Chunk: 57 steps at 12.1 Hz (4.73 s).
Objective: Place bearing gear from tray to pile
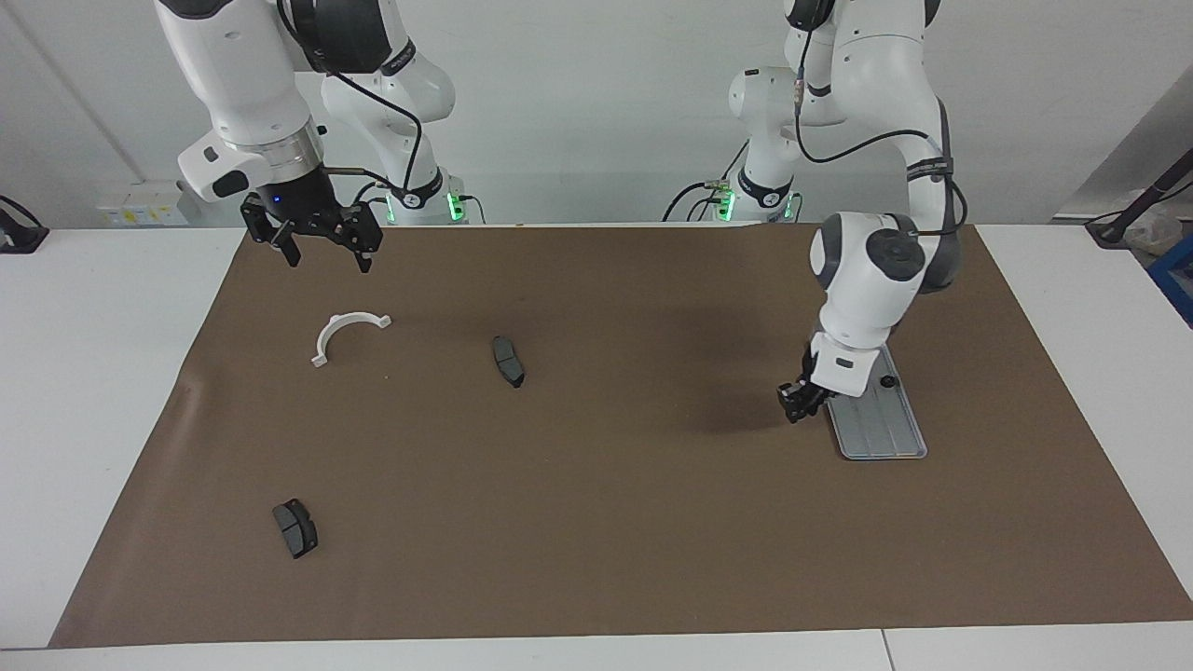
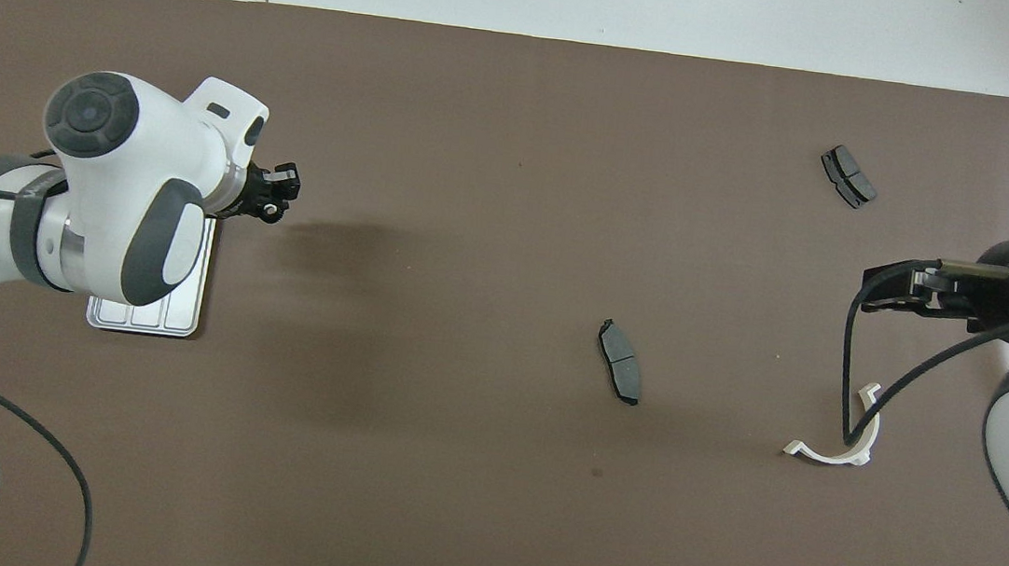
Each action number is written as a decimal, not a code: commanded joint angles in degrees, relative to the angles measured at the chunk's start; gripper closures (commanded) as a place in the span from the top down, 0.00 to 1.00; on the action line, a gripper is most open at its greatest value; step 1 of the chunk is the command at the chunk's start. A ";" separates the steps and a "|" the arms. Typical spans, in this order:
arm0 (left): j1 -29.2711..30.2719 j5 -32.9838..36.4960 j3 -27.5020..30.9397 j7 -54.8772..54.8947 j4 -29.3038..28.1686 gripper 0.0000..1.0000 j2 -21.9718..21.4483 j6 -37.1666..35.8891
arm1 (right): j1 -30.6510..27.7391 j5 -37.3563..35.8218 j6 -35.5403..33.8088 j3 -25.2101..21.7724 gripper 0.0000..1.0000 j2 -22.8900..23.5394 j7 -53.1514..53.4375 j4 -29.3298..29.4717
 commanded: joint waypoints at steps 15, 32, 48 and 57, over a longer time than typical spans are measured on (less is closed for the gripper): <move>-19.68 0.00 1.11 -18.37 1.08 1.00 1.20 2.15 | -0.02 1.11 0.97 0.52 1.00 -0.69 -1.51 -0.15; 16.80 -0.35 1.63 30.50 -18.32 0.80 -14.71 -0.96 | 17.11 -0.56 14.86 0.78 1.00 9.93 18.60 1.16; 13.29 -0.35 1.63 18.90 -17.55 0.68 -9.88 5.14 | 35.04 -7.42 30.49 0.78 1.00 39.46 38.04 14.44; 13.28 -0.26 1.63 19.50 -17.73 0.63 -7.50 7.52 | 35.75 -7.33 35.42 0.78 0.80 38.59 38.57 8.82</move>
